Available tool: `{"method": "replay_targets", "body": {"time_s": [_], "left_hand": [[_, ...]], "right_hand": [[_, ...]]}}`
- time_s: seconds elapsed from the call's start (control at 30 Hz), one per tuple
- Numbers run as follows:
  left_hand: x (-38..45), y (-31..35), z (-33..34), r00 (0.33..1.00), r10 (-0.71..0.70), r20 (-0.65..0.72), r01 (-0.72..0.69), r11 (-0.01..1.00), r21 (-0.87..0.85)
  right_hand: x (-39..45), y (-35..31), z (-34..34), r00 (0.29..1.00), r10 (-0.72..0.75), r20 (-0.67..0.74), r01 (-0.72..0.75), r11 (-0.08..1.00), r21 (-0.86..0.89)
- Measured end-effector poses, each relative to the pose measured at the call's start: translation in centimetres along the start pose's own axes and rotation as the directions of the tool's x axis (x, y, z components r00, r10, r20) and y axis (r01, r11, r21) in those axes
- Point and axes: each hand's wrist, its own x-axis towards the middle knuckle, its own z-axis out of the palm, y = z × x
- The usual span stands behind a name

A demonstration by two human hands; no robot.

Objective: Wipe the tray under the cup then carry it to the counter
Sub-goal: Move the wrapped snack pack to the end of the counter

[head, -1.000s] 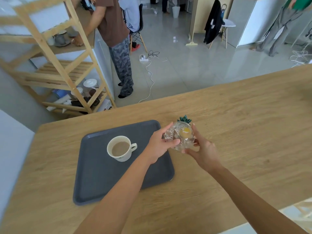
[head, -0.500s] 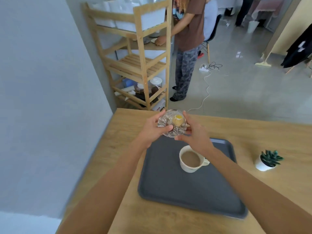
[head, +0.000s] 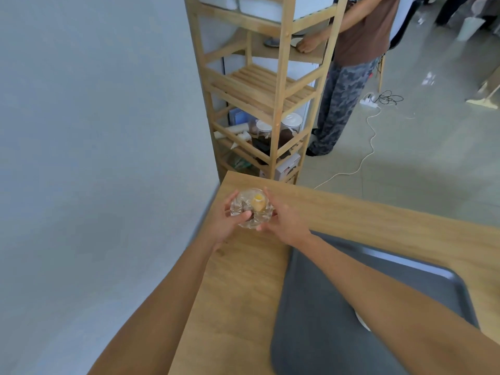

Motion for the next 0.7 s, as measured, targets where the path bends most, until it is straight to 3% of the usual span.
{"method": "replay_targets", "body": {"time_s": [0.5, 0.7], "left_hand": [[6.5, -1.3, -1.6, 0.996, 0.02, -0.085, -0.018, 1.0, 0.02], [4.0, 0.3, 0.8, 0.971, 0.118, -0.208, -0.062, 0.964, 0.258]], "right_hand": [[7.2, 0.2, 2.1, 1.0, 0.027, -0.012, -0.029, 0.988, -0.153], [5.4, -1.1, -1.0, 0.996, 0.074, 0.049, -0.067, 0.988, -0.138]]}}
